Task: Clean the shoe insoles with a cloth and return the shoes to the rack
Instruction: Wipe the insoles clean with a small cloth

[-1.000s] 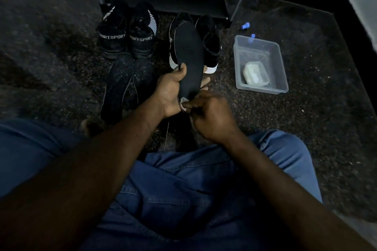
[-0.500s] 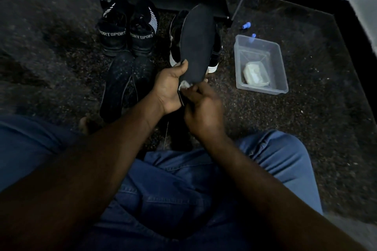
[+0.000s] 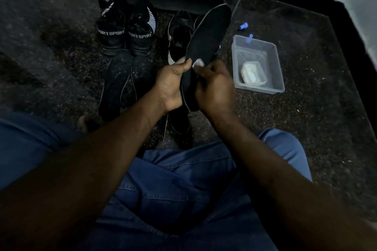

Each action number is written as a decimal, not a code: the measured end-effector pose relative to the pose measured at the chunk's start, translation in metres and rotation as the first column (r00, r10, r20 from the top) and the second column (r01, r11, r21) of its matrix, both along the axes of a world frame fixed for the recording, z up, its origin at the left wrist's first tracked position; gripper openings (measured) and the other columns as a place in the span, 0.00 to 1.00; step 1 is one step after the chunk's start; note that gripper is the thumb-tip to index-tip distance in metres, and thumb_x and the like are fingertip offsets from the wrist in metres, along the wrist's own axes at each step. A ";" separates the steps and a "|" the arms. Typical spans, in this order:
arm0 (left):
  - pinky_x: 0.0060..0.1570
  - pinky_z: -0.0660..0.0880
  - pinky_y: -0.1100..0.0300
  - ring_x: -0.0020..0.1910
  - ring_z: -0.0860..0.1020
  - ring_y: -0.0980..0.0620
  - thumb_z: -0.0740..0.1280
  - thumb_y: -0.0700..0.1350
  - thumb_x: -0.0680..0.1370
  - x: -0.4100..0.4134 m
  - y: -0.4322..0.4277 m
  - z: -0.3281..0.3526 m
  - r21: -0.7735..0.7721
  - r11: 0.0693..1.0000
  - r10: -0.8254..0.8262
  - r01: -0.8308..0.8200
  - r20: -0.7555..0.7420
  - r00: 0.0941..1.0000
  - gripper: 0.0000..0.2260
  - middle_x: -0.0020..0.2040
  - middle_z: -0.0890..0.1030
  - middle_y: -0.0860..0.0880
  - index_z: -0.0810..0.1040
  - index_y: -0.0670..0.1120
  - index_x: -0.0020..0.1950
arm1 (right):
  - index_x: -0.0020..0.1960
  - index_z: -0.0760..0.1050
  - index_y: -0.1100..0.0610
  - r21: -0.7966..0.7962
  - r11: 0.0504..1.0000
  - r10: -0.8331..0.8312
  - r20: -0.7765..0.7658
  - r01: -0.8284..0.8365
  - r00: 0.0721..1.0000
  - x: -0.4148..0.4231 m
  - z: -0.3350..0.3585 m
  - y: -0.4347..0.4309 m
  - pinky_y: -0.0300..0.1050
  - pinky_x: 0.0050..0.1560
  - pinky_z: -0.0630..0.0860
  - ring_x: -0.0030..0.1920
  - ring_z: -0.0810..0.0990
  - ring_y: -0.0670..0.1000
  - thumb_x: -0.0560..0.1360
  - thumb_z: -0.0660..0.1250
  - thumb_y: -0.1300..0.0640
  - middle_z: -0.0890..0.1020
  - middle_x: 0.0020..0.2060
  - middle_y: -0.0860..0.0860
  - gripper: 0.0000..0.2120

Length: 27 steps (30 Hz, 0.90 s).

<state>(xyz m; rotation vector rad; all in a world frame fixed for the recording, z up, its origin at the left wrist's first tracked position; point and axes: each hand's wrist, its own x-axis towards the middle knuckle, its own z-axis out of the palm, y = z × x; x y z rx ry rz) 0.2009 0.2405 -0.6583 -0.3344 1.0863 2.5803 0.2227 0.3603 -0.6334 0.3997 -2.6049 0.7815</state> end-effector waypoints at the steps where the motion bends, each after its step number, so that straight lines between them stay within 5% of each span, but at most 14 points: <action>1: 0.55 0.81 0.53 0.49 0.84 0.47 0.57 0.41 0.86 -0.001 -0.001 0.000 0.007 1.000 0.023 -0.023 0.000 1.000 0.11 0.54 0.85 0.44 0.76 0.43 0.64 | 0.55 0.85 0.60 0.005 0.998 0.056 0.010 -0.056 0.998 0.010 -0.005 -0.005 0.45 0.41 0.72 0.40 0.77 0.55 0.79 0.66 0.61 0.78 0.42 0.55 0.11; 6: 0.73 0.68 0.36 0.60 0.77 0.38 0.57 0.40 0.86 -0.004 -0.003 -0.008 0.056 0.995 0.077 -0.080 0.061 0.995 0.14 0.68 0.77 0.36 0.74 0.42 0.69 | 0.55 0.86 0.59 0.025 0.974 0.218 0.142 -0.223 0.966 0.044 -0.022 0.004 0.44 0.44 0.74 0.42 0.79 0.55 0.78 0.65 0.61 0.79 0.43 0.54 0.12; 10: 0.73 0.67 0.37 0.64 0.76 0.37 0.57 0.40 0.86 -0.003 -0.002 -0.009 0.037 0.996 0.072 -0.075 0.068 0.995 0.14 0.72 0.75 0.35 0.75 0.42 0.69 | 0.53 0.88 0.56 0.080 0.968 0.219 0.196 -0.238 0.956 0.033 -0.012 0.031 0.45 0.45 0.78 0.42 0.82 0.57 0.73 0.67 0.60 0.82 0.43 0.54 0.13; 15: 0.60 0.78 0.49 0.52 0.84 0.45 0.58 0.42 0.86 0.000 0.001 -0.010 -0.017 1.000 0.026 -0.025 0.072 0.997 0.11 0.56 0.85 0.44 0.78 0.45 0.64 | 0.55 0.87 0.57 -0.022 1.000 -0.006 0.016 0.007 1.000 0.007 0.005 0.030 0.38 0.46 0.72 0.43 0.80 0.54 0.76 0.69 0.63 0.81 0.43 0.54 0.11; 18: 0.63 0.77 0.48 0.55 0.82 0.44 0.59 0.42 0.86 0.002 0.003 -0.004 -0.029 0.999 0.047 -0.045 0.073 0.996 0.16 0.63 0.81 0.41 0.73 0.42 0.73 | 0.57 0.86 0.58 -0.006 1.000 0.000 0.039 0.000 0.999 0.009 -0.006 0.013 0.35 0.44 0.66 0.42 0.79 0.55 0.76 0.68 0.64 0.80 0.43 0.55 0.12; 21: 0.70 0.71 0.41 0.61 0.77 0.38 0.58 0.41 0.86 -0.001 0.000 -0.004 0.017 0.996 0.086 -0.087 0.071 0.994 0.18 0.72 0.74 0.34 0.69 0.39 0.76 | 0.58 0.85 0.58 -0.010 0.997 0.083 0.087 -0.082 0.993 0.034 -0.018 -0.001 0.41 0.43 0.73 0.42 0.79 0.54 0.75 0.67 0.65 0.79 0.44 0.54 0.15; 25: 0.66 0.74 0.39 0.57 0.80 0.38 0.57 0.40 0.86 -0.002 -0.003 -0.008 0.036 0.994 0.095 -0.099 0.092 0.991 0.15 0.68 0.77 0.36 0.73 0.41 0.72 | 0.55 0.87 0.57 -0.046 0.978 0.207 0.192 -0.202 0.959 0.047 -0.023 0.006 0.41 0.47 0.76 0.42 0.80 0.52 0.74 0.67 0.64 0.81 0.43 0.53 0.14; 27: 0.71 0.70 0.37 0.62 0.78 0.37 0.58 0.40 0.86 -0.004 -0.001 -0.009 0.002 0.996 0.092 -0.092 0.095 0.991 0.18 0.71 0.76 0.35 0.70 0.39 0.75 | 0.52 0.88 0.57 -0.130 0.982 0.160 0.209 -0.135 0.965 0.038 -0.017 0.014 0.45 0.48 0.79 0.42 0.82 0.52 0.76 0.70 0.63 0.82 0.42 0.52 0.09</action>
